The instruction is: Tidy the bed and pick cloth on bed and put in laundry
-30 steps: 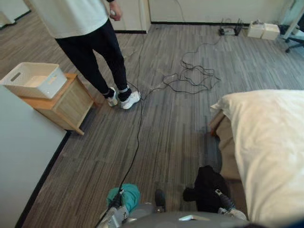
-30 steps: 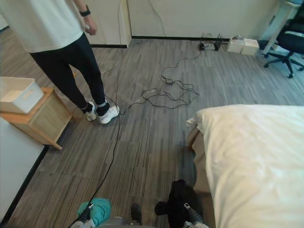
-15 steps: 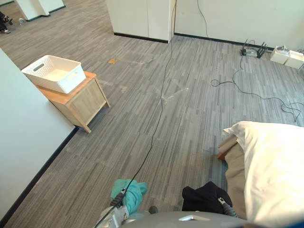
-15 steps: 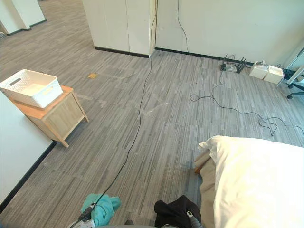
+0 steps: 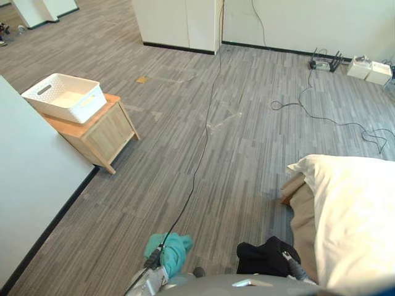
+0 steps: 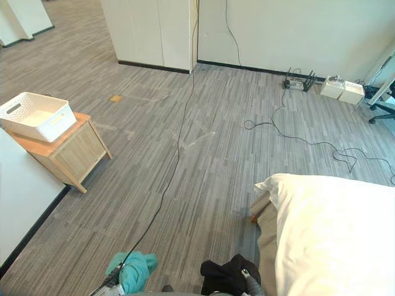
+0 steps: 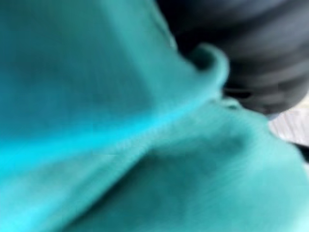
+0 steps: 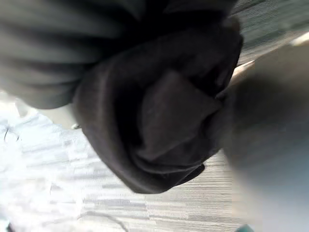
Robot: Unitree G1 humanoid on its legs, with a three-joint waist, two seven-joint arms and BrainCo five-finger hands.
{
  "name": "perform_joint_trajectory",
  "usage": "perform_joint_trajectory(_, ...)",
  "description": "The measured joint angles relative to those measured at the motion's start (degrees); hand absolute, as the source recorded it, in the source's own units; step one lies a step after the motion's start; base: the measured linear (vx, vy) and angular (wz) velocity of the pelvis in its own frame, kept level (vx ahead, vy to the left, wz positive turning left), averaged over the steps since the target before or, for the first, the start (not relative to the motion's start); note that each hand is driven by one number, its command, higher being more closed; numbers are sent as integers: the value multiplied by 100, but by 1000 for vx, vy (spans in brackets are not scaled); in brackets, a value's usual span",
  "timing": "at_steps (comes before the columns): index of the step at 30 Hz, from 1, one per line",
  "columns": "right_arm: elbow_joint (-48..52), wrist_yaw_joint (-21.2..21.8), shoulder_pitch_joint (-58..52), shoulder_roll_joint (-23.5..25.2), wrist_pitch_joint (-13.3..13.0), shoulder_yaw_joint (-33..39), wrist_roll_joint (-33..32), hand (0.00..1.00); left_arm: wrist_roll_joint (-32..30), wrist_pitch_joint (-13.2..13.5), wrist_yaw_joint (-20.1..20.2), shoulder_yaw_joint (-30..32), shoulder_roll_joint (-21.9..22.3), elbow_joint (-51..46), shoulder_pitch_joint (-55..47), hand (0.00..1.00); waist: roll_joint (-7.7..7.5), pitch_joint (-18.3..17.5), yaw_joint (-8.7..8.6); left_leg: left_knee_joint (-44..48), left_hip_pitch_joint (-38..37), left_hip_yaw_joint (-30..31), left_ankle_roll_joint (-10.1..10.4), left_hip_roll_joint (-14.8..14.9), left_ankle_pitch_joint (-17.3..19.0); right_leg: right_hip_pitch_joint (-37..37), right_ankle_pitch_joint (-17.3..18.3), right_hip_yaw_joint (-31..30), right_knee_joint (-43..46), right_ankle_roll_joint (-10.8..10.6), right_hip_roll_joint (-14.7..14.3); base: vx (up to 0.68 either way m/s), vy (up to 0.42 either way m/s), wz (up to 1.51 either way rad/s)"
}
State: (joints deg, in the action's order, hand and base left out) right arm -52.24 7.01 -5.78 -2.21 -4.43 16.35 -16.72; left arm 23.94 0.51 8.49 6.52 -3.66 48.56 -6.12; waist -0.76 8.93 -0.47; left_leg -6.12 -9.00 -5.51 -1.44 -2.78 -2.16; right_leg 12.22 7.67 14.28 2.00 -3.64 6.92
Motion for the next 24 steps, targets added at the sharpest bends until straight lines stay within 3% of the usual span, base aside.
perform_joint_trajectory(4, 739, -68, 563, -254, -163, -9, -502, 100, 600, 271, 261, -278, -57, -1143, 114, 100, 37, -23, 2, 3, 23, 150, -26, -41, -20, 25, 0, 176, -5, -7, 37, 17, -9, 20)
perform_joint_trajectory(10, 1057, -209, 1085, -369, -326, -5, -748, 100, 1112, 542, 255, -437, -233, -1691, 280, 100, 33, -28, 0, 7, 57, 99, -8, -45, -44, 26, 0, 208, -9, -5, 32, 25, -18, 8)
perform_joint_trajectory(14, 1049, -194, 679, -7, -1114, -182, -726, 100, 1175, 1145, 244, -767, -126, -1731, -108, 100, 36, -30, -13, 13, 65, -151, 51, 25, -7, 9, -1, 134, -2, -1, -3, 6, -20, -4)
perform_joint_trajectory(16, 1190, -222, 370, 143, -1285, -418, -650, 100, 1274, 1300, 240, -896, -73, -1858, -386, 100, 36, -31, 1, 71, 98, -404, 167, 98, 86, -56, 10, -10, 23, 16, -45, -16, -24, -40)
perform_joint_trajectory(18, 1664, -274, -69, 236, -1423, -792, -390, 100, 1378, 1485, 208, -910, 70, -2014, -486, 100, 7, 20, 19, 1351, 763, -633, 205, 313, 772, -288, 86, -202, 118, 137, -108, -28, -49, -44)
perform_joint_trajectory(20, 1943, -292, -330, 214, -1432, -958, -203, 100, 1425, 1577, 151, -915, 120, -2112, -539, 100, 112, 107, 33, 2394, 1132, -766, 319, 615, 1224, -257, 157, -265, 212, 215, -258, -26, -76, -32)
perform_joint_trajectory(21, 2118, -318, -502, 209, -1431, -1084, -138, 100, 1549, 1614, 74, -880, 120, -2156, -552, 100, 130, 193, -22, 3321, 1426, -943, 425, 879, 1329, -199, 282, -338, 385, 268, -321, -41, -66, -31)
perform_joint_trajectory(24, 2527, -334, -779, 196, -1376, -1176, 13, 100, 1576, 1615, -62, -856, 170, -2454, -669, 100, 155, 269, -2, 3881, 1527, -984, 581, 1015, 1265, -166, 466, -622, 532, 377, -332, -16, -41, -36)
